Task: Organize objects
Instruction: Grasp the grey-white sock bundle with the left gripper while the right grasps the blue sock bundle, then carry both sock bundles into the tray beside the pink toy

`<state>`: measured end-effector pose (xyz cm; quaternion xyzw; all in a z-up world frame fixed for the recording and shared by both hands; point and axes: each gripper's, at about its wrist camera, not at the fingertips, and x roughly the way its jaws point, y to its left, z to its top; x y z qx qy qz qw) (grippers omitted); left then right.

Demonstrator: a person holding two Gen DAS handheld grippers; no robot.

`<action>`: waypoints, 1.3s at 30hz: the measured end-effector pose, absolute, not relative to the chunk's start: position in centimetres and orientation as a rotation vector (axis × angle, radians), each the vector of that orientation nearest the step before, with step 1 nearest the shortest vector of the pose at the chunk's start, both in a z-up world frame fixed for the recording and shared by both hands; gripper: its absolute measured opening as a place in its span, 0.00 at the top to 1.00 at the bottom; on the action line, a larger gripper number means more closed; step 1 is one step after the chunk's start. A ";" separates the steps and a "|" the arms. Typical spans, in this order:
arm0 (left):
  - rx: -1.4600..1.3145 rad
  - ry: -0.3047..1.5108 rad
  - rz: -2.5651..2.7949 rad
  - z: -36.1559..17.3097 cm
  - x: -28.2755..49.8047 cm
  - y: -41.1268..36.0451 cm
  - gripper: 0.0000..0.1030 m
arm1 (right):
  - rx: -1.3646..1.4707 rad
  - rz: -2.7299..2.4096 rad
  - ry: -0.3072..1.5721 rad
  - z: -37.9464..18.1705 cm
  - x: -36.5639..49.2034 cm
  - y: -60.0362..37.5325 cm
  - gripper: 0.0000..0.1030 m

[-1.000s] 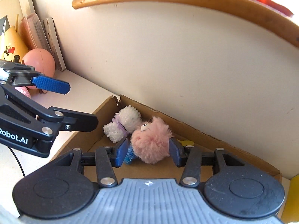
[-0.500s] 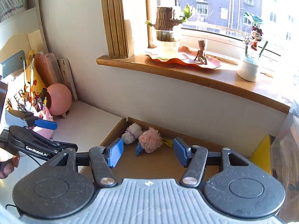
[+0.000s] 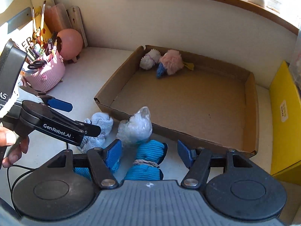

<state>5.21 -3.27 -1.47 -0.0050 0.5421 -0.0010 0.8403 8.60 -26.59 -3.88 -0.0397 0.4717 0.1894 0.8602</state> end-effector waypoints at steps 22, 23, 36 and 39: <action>-0.012 1.164 -0.038 -2.9 5.3 -3.9 0.49 | 0.032 0.382 1.086 -7.5 7.5 -27.9 0.62; -0.007 1.158 -0.037 -2.5 5.1 -3.9 0.49 | 0.046 0.375 1.078 -7.1 7.4 -28.2 0.62; 0.002 0.999 -0.031 4.9 7.0 -2.5 0.49 | 0.143 0.268 0.916 -0.4 8.9 -32.5 0.62; -0.005 0.967 -0.033 6.3 8.4 -2.5 0.49 | 0.152 0.256 0.881 0.7 9.9 -33.3 0.62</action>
